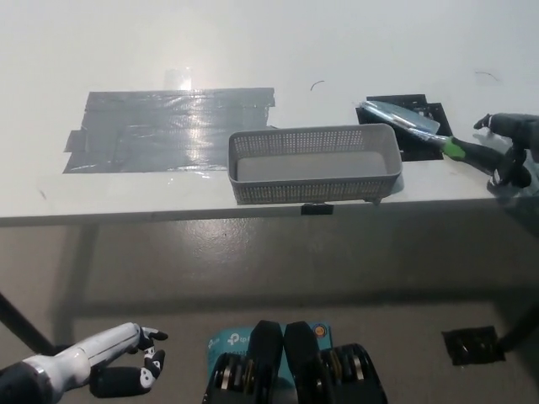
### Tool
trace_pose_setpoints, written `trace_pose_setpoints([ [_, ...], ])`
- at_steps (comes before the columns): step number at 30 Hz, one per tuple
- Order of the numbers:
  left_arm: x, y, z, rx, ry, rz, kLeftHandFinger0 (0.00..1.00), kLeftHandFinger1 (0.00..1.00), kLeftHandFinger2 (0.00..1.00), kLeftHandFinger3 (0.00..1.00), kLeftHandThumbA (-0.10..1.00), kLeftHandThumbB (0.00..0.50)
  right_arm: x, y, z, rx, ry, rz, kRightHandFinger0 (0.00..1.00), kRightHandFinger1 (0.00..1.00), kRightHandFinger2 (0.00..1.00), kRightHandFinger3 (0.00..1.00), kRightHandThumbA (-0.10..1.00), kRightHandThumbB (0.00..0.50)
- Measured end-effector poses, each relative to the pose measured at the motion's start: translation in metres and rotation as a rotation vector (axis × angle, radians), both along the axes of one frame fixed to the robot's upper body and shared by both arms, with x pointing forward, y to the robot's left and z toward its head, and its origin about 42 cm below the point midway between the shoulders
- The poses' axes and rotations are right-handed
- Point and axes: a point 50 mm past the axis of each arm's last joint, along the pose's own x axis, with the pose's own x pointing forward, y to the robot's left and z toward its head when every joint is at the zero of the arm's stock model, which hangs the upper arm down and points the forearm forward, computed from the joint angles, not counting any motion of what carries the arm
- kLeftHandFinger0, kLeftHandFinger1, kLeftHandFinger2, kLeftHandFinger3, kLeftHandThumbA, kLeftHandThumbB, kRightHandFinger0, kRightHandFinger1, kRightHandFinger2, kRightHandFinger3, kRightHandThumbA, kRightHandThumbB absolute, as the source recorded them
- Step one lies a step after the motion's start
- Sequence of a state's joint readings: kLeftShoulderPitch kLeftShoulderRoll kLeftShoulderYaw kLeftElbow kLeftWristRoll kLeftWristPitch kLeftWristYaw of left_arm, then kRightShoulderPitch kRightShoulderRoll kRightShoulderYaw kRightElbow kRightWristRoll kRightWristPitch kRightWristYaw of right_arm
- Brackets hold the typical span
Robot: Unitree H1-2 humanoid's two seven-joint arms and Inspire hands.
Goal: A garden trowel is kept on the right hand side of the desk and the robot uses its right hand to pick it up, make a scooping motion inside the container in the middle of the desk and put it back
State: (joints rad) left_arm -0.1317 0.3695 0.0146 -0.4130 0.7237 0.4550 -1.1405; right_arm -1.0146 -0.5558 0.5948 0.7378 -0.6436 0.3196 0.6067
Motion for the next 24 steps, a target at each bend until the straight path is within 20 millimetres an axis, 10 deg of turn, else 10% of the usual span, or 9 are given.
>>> trace_pose_setpoints([
  [7, -0.003, 0.002, -0.003, 0.000, 0.009, 0.006, 1.00, 0.95, 0.96, 1.00, 1.00, 0.000, -0.013, 0.006, 0.029, 0.006, -0.058, 0.073, 1.00, 1.00, 1.00, 1.00, 0.83, 0.500],
  [13, -0.005, 0.002, -0.005, 0.000, 0.017, 0.006, 1.00, 0.98, 0.99, 1.00, 1.00, 0.001, -0.036, -0.016, 0.096, 0.031, -0.148, 0.126, 1.00, 1.00, 1.00, 1.00, 0.77, 0.500],
  [17, -0.005, 0.001, -0.006, -0.002, 0.019, 0.004, 1.00, 0.96, 0.98, 1.00, 1.00, 0.000, -0.064, -0.025, 0.127, 0.096, -0.247, 0.162, 1.00, 1.00, 1.00, 1.00, 0.63, 0.373],
  [24, -0.004, 0.000, -0.008, -0.002, 0.028, -0.001, 1.00, 0.97, 1.00, 1.00, 1.00, 0.000, -0.132, -0.027, 0.084, 0.320, -0.297, 0.234, 1.00, 1.00, 1.00, 1.00, 0.40, 0.247],
])
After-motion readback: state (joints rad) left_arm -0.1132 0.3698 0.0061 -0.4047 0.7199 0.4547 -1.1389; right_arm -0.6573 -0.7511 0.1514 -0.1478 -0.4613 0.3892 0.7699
